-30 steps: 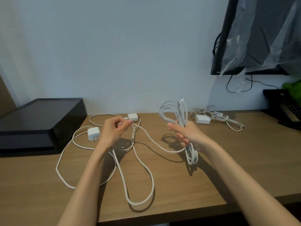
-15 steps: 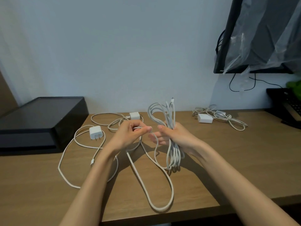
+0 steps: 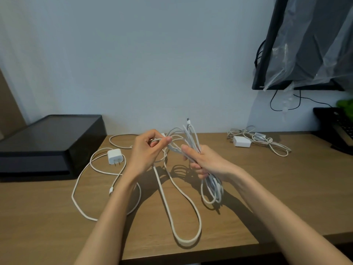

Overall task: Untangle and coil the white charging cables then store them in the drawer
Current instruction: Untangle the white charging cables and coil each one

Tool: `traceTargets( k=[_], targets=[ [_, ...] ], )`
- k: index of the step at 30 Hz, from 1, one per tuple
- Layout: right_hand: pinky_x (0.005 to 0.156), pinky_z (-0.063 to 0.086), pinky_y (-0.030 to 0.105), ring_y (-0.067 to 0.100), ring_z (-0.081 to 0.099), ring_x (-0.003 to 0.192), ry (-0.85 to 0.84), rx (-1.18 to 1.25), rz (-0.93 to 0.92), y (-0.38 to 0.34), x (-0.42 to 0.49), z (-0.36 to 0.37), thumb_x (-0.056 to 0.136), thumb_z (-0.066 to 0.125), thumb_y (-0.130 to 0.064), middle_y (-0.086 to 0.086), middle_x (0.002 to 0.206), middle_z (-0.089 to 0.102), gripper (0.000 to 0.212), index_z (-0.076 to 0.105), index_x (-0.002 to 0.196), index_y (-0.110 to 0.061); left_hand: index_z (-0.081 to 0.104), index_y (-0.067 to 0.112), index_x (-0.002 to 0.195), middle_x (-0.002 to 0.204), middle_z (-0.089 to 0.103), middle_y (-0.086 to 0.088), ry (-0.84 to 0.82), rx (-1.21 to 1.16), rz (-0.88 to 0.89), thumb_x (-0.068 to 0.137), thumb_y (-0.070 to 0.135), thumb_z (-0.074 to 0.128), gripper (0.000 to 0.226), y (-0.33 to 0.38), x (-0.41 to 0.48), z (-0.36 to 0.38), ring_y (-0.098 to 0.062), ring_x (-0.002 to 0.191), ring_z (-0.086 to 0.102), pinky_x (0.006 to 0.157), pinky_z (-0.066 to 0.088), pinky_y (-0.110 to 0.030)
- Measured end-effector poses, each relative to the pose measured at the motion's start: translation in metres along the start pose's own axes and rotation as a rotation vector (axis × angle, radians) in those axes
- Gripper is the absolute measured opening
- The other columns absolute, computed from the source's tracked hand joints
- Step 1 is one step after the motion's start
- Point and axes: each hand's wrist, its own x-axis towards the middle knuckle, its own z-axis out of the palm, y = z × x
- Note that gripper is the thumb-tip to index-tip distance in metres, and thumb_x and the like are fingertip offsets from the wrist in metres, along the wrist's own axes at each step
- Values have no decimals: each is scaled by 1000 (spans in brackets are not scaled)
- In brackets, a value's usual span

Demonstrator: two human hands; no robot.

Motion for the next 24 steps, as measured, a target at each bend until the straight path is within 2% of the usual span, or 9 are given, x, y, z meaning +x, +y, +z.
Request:
traceTargets(
  k=[2, 5, 10, 12, 15, 18, 20, 24],
  targets=[
    [40, 29, 18, 8, 28, 40, -46, -73, 3, -2, -4, -4, 94, 49, -47, -5, 51, 34, 38, 53, 83, -11, 64, 5, 72, 51, 42, 5, 46, -15, 13, 82, 28, 67, 26, 1, 0, 1, -5, 49, 35, 49, 30, -12],
    [39, 26, 19, 9, 26, 40, -128, -159, 7, -4, -9, -6, 94, 56, -40, -6, 49, 33, 33, 49, 80, -11, 63, 8, 73, 60, 53, -6, 87, -17, -5, 80, 35, 65, 28, -1, 1, 1, -5, 54, 43, 52, 36, -14],
    [39, 23, 18, 8, 23, 39, -205, -70, 84, -3, -11, -11, 97, 51, -38, -5, 50, 30, 38, 43, 66, -17, 63, 13, 73, 60, 50, -6, 95, -5, -55, 85, 32, 64, 23, -3, 1, 1, -3, 52, 40, 51, 36, -15],
    [36, 24, 16, 7, 23, 37, -217, 56, 95, 2, -9, -14, 97, 50, -39, -5, 50, 29, 37, 43, 67, -17, 63, 14, 72, 60, 45, -9, 111, -21, -82, 87, 32, 62, 24, -5, 2, 0, -7, 53, 36, 51, 33, -21],
    [31, 22, 15, 4, 24, 31, -226, 404, 97, 11, -6, -20, 92, 52, -38, -6, 45, 30, 35, 44, 67, -15, 65, 19, 74, 59, 43, -9, 111, -63, -99, 92, 31, 55, 24, -5, 3, -3, -7, 52, 36, 49, 30, -20],
    [27, 21, 13, 2, 27, 25, -216, 699, 83, 18, -4, -28, 92, 50, -35, -6, 40, 31, 37, 46, 62, -13, 68, 22, 77, 72, 56, -25, 103, -35, -90, 94, 29, 53, 24, -6, 4, -4, -10, 62, 44, 54, 34, -19],
    [26, 22, 14, 2, 29, 24, -219, 829, 59, 22, -5, -35, 92, 51, -35, -7, 38, 32, 39, 48, 60, -13, 69, 24, 77, 84, 64, -25, 109, -29, -102, 94, 28, 55, 22, -6, 5, -5, -16, 70, 49, 61, 36, -23],
    [26, 24, 15, 2, 35, 24, -302, 1028, -46, 25, -7, -51, 80, 75, -31, -6, 39, 29, 36, 50, 61, -12, 70, 28, 78, 82, 67, -20, 120, -15, -102, 91, 30, 59, 17, -12, 7, -6, -20, 70, 48, 63, 37, -29]
  ],
)
